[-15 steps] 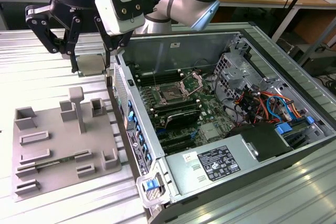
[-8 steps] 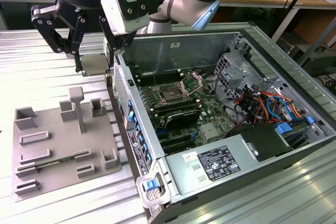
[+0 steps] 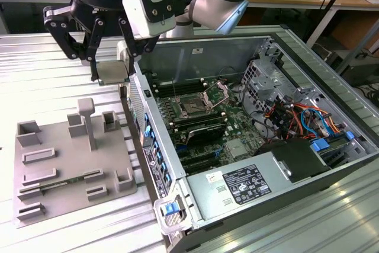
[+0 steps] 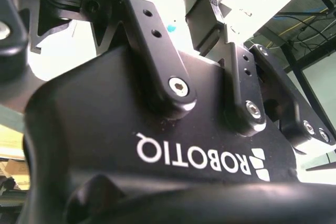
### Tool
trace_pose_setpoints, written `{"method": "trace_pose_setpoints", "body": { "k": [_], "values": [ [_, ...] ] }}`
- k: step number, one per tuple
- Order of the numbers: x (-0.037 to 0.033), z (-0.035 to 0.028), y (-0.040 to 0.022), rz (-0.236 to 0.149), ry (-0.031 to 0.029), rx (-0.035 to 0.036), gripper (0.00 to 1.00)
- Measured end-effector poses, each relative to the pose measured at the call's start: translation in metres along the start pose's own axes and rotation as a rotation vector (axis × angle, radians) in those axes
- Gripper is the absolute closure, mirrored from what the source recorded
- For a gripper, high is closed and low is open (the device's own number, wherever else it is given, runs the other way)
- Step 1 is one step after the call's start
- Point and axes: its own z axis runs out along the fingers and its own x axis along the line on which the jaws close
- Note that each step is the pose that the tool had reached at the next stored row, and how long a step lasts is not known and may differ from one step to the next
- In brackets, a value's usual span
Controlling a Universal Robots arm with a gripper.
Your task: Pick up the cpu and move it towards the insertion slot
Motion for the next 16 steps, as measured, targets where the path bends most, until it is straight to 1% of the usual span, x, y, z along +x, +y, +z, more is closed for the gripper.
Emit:
{"method": "trace_pose_setpoints", "body": {
  "k": [7, 10, 16],
  "values": [
    [-0.0078, 0.0000, -0.0002, 0.000, -0.0001, 0.0000, 0.45],
    [-0.0128, 0.0000, -0.0003, 0.000, 0.0000, 0.0001, 0.45],
    [-0.0184, 0.0000, -0.0005, 0.000, 0.0000, 0.0000, 0.45]
  ]
}}
